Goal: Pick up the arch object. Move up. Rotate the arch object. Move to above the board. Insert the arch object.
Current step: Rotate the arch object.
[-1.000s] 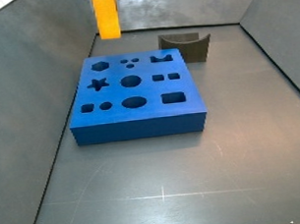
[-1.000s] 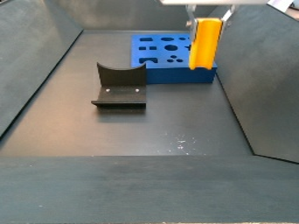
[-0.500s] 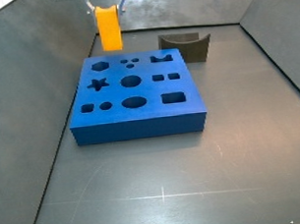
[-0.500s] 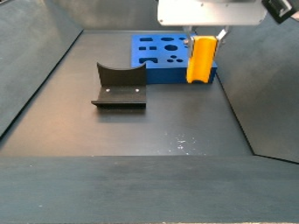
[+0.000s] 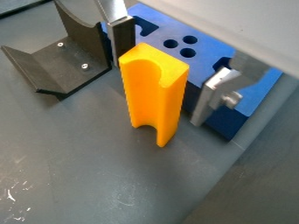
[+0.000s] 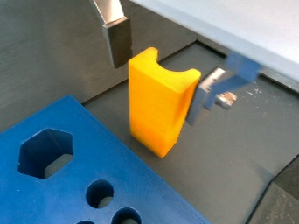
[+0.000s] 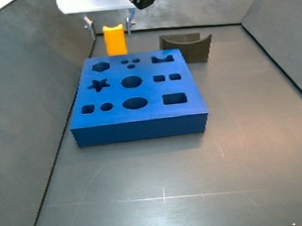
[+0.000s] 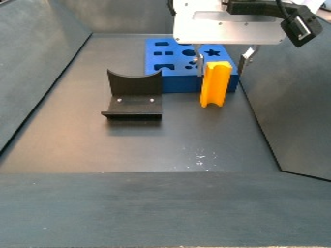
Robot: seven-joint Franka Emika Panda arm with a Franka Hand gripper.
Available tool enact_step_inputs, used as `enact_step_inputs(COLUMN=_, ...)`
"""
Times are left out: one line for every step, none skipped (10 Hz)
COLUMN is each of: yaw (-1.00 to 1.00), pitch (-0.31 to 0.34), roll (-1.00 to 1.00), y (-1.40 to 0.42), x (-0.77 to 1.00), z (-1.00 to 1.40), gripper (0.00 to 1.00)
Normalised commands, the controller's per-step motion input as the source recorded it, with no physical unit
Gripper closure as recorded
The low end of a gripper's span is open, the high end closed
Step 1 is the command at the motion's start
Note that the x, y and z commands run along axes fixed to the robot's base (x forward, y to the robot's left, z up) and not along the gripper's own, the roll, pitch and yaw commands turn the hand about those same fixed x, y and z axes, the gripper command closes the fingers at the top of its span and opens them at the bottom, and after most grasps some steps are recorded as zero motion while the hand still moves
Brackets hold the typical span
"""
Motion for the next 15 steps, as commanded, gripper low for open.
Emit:
enact_step_inputs(yaw=0.00, pitch=0.000, roll=0.00, y=0.00, x=0.00, z=0.90, gripper=0.00)
enact_step_inputs(yaw=0.00, pitch=0.015, roll=0.00, y=0.00, x=-0.01, z=0.87, gripper=0.00)
enact_step_inputs(yaw=0.00, pitch=0.024, roll=0.00, y=0.00, x=-0.02, z=0.79, gripper=0.00)
enact_step_inputs(yaw=-0.01, pitch=0.030, roll=0.01, y=0.01, x=-0.02, z=0.65, gripper=0.00)
enact_step_inputs(yaw=-0.01, pitch=0.033, roll=0.02, y=0.01, x=-0.02, z=0.56, gripper=0.00)
enact_step_inputs(yaw=-0.02, pitch=0.040, roll=0.03, y=0.01, x=-0.02, z=0.39, gripper=0.00)
enact_step_inputs(yaw=-0.02, pitch=0.047, roll=0.03, y=0.01, x=-0.02, z=0.25, gripper=0.00)
enact_step_inputs(yaw=1.00, pitch=0.000, roll=0.00, y=0.00, x=0.00, z=0.00, gripper=0.00)
enact_step_inputs(yaw=1.00, pitch=0.000, roll=0.00, y=-0.01, x=0.01, z=-0.06, gripper=0.00)
enact_step_inputs(yaw=1.00, pitch=-0.001, roll=0.00, y=-0.01, x=0.02, z=-0.05, gripper=0.00)
enact_step_inputs(yaw=1.00, pitch=-0.002, roll=0.00, y=-0.01, x=0.03, z=-0.04, gripper=0.00)
enact_step_inputs(yaw=1.00, pitch=-0.002, roll=0.00, y=-0.01, x=0.03, z=-0.03, gripper=0.00)
enact_step_inputs(yaw=1.00, pitch=-0.002, roll=0.00, y=-0.01, x=0.03, z=-0.03, gripper=0.00)
enact_step_inputs(yaw=1.00, pitch=-0.002, roll=0.00, y=-0.01, x=0.03, z=-0.03, gripper=0.00)
enact_step_inputs(yaw=1.00, pitch=-0.003, roll=0.00, y=-0.01, x=0.03, z=-0.02, gripper=0.00)
